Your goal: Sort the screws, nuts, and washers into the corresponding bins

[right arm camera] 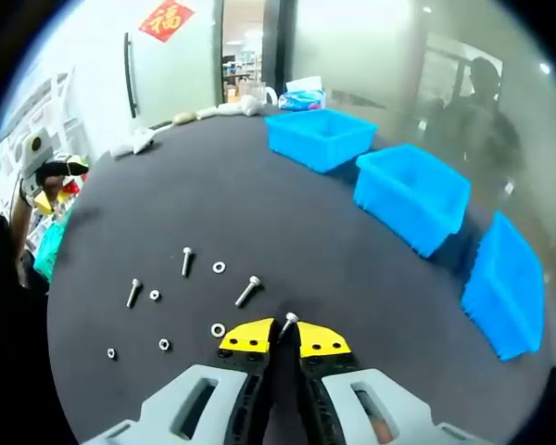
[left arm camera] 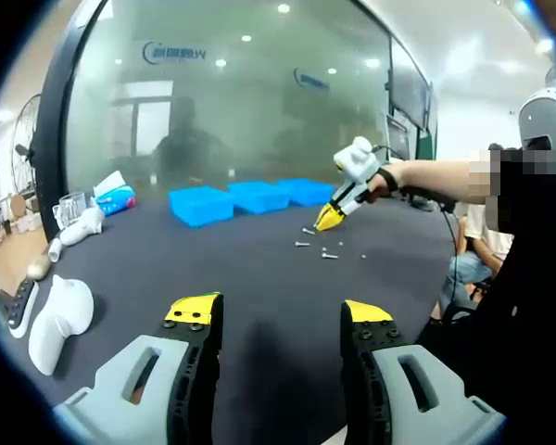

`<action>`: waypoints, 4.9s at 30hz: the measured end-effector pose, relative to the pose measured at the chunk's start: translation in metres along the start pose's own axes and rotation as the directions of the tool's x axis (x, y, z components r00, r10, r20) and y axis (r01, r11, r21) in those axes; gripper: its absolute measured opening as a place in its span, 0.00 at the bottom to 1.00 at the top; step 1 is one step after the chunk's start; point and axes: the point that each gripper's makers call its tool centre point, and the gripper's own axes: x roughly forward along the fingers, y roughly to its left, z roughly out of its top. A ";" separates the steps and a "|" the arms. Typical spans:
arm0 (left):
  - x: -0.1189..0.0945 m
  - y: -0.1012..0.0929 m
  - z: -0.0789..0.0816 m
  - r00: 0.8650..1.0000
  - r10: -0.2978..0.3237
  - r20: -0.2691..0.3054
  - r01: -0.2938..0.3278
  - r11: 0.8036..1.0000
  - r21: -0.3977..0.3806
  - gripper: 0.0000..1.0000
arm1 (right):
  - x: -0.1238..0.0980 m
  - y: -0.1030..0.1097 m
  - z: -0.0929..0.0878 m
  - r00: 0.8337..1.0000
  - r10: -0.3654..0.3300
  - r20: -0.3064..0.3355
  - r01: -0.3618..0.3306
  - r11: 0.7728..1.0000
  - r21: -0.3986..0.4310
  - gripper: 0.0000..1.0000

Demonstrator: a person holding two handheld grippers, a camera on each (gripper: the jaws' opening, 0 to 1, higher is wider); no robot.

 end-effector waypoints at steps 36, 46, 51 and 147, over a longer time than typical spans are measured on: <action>-0.001 0.005 0.014 0.998 0.034 0.050 -0.033 0.999 -0.020 0.49 | -0.083 -0.015 0.010 0.927 -0.175 0.332 0.129 0.980 0.155 0.01; -0.001 0.006 0.025 0.995 0.053 0.079 -0.051 0.998 -0.033 0.49 | -0.143 -0.017 -0.004 0.835 -0.300 0.461 0.201 0.947 0.252 0.01; -0.001 0.002 0.029 0.995 0.049 0.084 -0.047 0.999 -0.025 0.49 | -0.162 -0.016 -0.015 0.798 -0.353 0.488 0.234 0.928 0.289 0.01; 0.003 0.009 0.021 0.994 0.068 0.083 -0.063 0.997 -0.052 0.48 | -0.094 -0.228 0.032 0.709 -0.609 0.354 0.470 0.784 0.406 0.23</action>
